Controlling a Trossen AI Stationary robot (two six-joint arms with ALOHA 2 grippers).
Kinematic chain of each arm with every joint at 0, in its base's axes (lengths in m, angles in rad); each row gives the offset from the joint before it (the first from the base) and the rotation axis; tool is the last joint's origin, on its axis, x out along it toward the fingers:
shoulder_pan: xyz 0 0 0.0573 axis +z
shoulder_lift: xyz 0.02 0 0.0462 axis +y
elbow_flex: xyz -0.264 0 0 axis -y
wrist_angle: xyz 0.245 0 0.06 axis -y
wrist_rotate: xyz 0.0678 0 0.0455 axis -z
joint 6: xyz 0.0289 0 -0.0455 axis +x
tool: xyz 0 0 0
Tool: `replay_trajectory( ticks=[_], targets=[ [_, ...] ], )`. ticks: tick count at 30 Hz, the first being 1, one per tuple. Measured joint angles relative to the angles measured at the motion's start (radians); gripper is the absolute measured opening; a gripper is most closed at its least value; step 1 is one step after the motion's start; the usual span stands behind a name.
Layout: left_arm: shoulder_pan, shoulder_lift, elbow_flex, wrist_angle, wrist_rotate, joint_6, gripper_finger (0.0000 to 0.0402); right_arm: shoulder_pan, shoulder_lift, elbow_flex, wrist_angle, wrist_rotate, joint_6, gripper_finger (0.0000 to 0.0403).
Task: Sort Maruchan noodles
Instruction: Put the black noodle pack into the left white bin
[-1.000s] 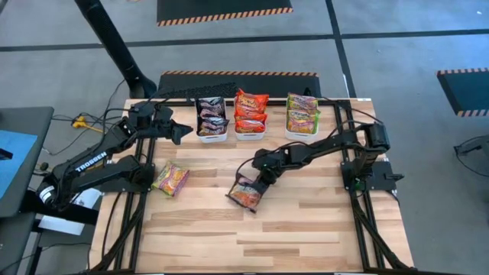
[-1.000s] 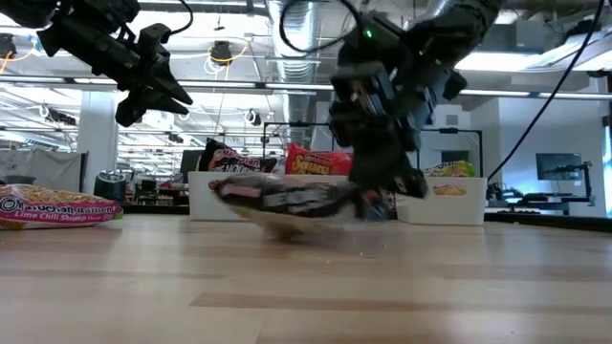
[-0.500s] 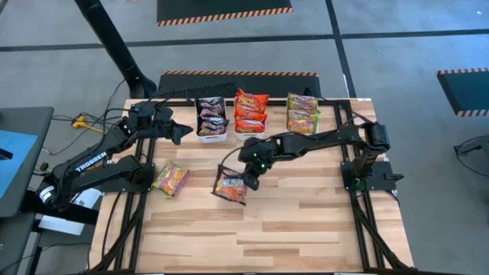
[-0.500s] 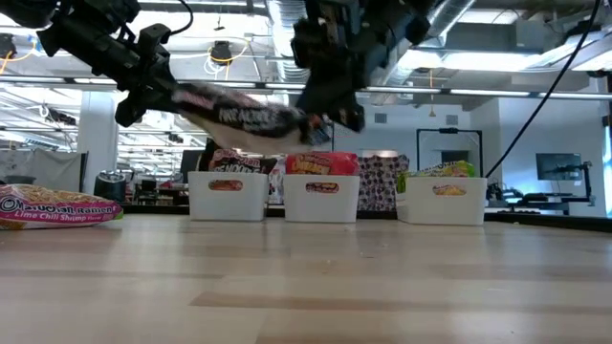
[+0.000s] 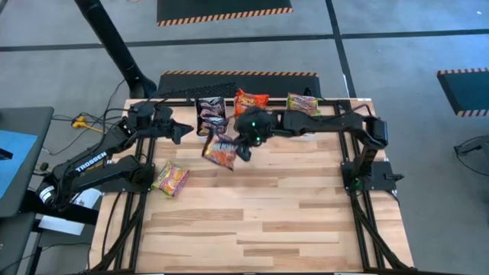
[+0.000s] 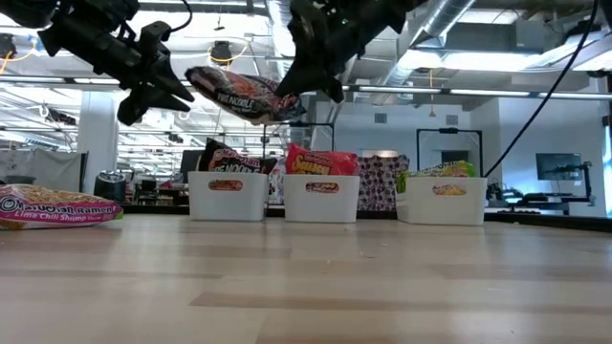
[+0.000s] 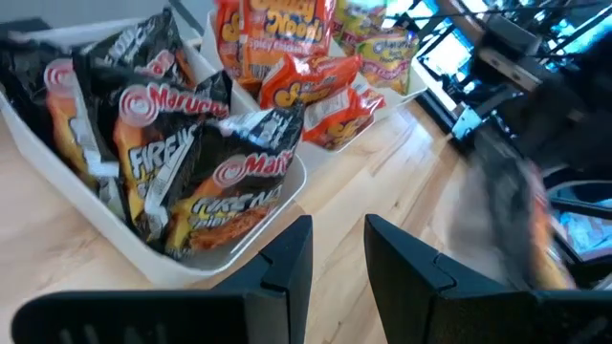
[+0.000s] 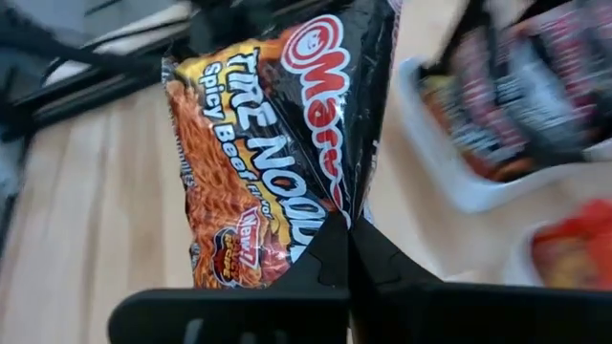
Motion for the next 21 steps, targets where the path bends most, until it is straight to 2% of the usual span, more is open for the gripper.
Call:
replay_trajectory(
  ticks=[10, 21],
  targets=[
    [0.000, 0.000, 0.000, 0.125, 0.003, 0.023, 0.0086, -0.118, 0.000, 0.059, 0.082, 0.055, 0.002, 0.0006],
    [0.000, 0.000, 0.000, 0.187, 0.003, 0.058, 0.0086, -0.165, -0.001, 0.113, 0.263, 0.176, -0.008, 0.0007]
  ],
)
